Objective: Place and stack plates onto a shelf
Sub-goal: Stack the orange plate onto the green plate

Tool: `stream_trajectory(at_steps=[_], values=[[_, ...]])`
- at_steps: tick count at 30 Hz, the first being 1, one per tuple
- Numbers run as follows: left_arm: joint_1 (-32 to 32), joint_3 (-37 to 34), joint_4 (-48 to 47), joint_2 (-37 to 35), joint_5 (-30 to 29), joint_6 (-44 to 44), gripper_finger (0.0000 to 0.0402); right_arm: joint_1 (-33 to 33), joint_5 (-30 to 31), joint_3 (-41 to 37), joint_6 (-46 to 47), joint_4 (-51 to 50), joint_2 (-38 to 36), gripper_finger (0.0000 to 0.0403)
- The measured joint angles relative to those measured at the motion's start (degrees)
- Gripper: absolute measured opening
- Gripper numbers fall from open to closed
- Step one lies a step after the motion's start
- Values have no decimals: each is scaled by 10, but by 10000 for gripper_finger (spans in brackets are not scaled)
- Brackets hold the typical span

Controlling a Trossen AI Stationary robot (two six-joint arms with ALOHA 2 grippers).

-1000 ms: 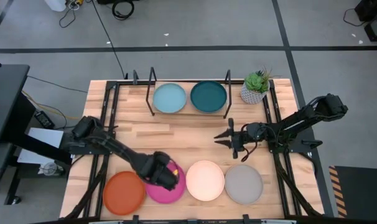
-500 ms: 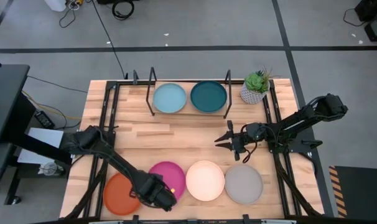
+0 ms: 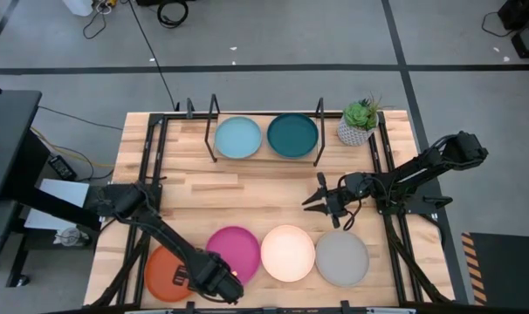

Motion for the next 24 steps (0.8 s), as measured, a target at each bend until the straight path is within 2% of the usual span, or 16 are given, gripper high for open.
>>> stream_trajectory(at_steps=[12, 15, 19, 24], values=[[-10, 0, -69, 22, -15, 72, 106, 0, -5, 0, 12, -5, 0, 89], [-10, 0, -68, 22, -30, 88, 81, 0, -7, 0, 20, -8, 0, 89], [-11, 0, -84, 22, -42, 123, 19, 0, -14, 0, 22, -10, 0, 89], [-6, 0, -122, 21, -60, 152, 12, 0, -14, 0, 22, -10, 0, 89]])
